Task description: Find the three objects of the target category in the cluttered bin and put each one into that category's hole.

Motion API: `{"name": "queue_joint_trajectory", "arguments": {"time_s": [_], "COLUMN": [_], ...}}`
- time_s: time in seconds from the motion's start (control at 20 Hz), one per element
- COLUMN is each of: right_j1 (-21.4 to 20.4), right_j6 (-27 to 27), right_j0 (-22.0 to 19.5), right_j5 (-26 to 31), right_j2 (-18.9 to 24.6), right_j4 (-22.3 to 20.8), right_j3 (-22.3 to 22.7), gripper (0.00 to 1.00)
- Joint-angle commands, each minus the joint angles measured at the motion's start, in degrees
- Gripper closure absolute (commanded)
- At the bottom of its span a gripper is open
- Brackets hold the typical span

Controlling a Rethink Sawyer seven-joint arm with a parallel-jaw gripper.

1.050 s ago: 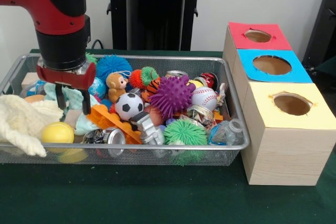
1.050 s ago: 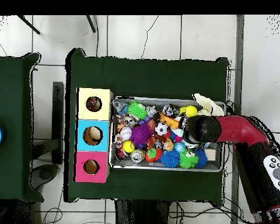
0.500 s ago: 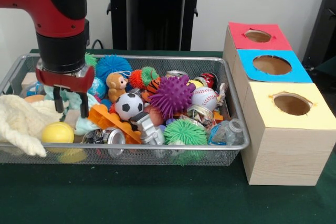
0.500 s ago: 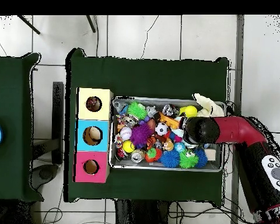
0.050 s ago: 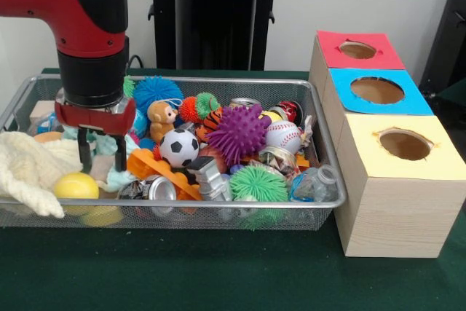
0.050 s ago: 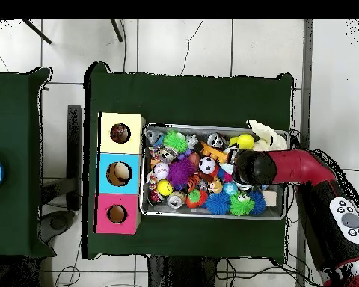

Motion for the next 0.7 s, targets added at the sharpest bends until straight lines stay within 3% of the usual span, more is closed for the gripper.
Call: {"name": "queue_joint_trajectory", "arguments": {"time_s": [0.05,0.5,0.7], "right_j1": [8.43,9.21,6.96], "right_j6": [-2.79,-4.1,-3.35], "right_j0": [4.01,4.49,4.85], "right_j5": [-4.11,-3.48,-2.48], "right_j2": [-2.88,-1.91,-2.11], "right_j4": [-4.74,-1.55,-0.41], "right_j3": [-1.98,-1.3,1.09], "gripper": [0.0,0.0,0.0]}}
